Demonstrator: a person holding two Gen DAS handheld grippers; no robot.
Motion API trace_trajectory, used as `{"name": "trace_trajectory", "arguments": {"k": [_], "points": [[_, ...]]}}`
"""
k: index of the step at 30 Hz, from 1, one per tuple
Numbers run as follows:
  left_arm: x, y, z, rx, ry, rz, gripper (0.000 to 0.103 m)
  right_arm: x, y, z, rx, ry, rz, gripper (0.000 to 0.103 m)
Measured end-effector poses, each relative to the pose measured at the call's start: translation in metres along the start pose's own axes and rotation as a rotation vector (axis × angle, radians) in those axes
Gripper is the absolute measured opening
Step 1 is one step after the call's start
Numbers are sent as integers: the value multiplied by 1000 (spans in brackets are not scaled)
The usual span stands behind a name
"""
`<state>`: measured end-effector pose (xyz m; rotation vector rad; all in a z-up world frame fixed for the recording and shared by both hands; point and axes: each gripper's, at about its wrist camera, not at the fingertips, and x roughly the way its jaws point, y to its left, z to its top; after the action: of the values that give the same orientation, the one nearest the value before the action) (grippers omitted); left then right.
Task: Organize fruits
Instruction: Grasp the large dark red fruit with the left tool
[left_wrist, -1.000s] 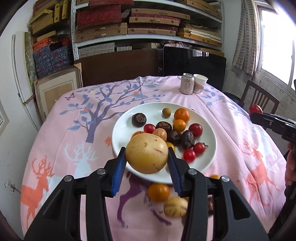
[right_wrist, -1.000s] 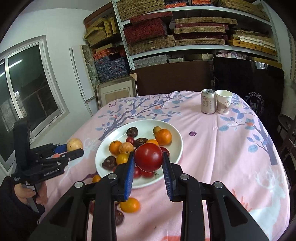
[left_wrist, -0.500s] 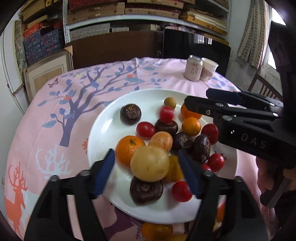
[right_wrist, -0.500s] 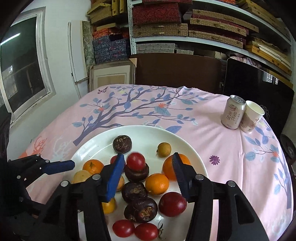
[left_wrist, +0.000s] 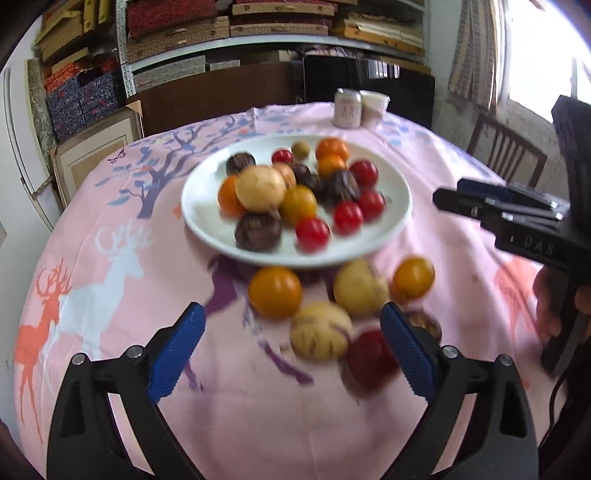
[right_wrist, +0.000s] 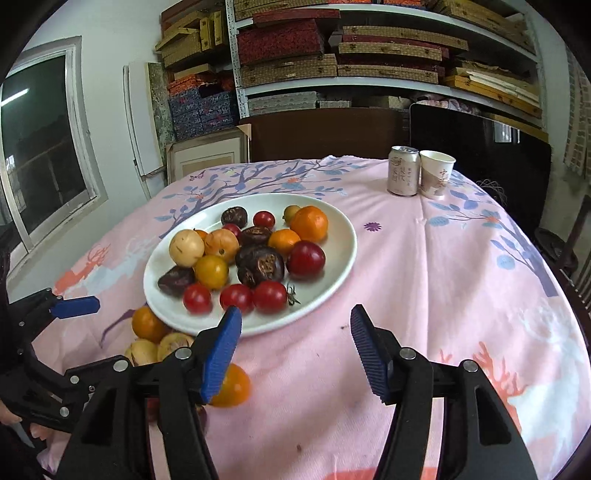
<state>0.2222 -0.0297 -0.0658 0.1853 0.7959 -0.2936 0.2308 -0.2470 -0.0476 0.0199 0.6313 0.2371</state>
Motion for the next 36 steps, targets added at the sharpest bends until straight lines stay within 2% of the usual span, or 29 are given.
{"name": "trace_trajectory", "arguments": {"k": [4,7,10,13,16,22,26,31,32,33,36], "points": [[-13,-16,-15,10,-3,-14,92,-13,-1,-13,-10,-26,-25,62],[-15,-26,-21,21,10,-32,85,-13,-12,-17,37,-11,-26,62],[-9,-35,-27,34,48,-55,72,-14,-24,-18,98,-12,-13,62],[-1,-43,-30,51,83,-53,52,-11,-29,-19,124,0,-3,62],[5,-43,-29,36,98,-65,42,-11,-29,-20,126,1,3,62],[9,-46,-25,24,92,-68,41,-8,-31,-20,135,9,21,62],[13,-48,-21,26,101,-80,48,-10,-30,-21,133,3,25,62],[18,-46,-17,3,112,-106,48,-11,-29,-21,132,-1,27,62],[18,-46,-17,3,109,-104,48,-11,-29,-21,133,-1,28,62],[16,-45,-17,-2,101,-101,40,-11,-30,-21,135,-1,29,62],[14,-47,-18,4,95,-107,40,-12,-31,-22,143,0,33,62]]}}
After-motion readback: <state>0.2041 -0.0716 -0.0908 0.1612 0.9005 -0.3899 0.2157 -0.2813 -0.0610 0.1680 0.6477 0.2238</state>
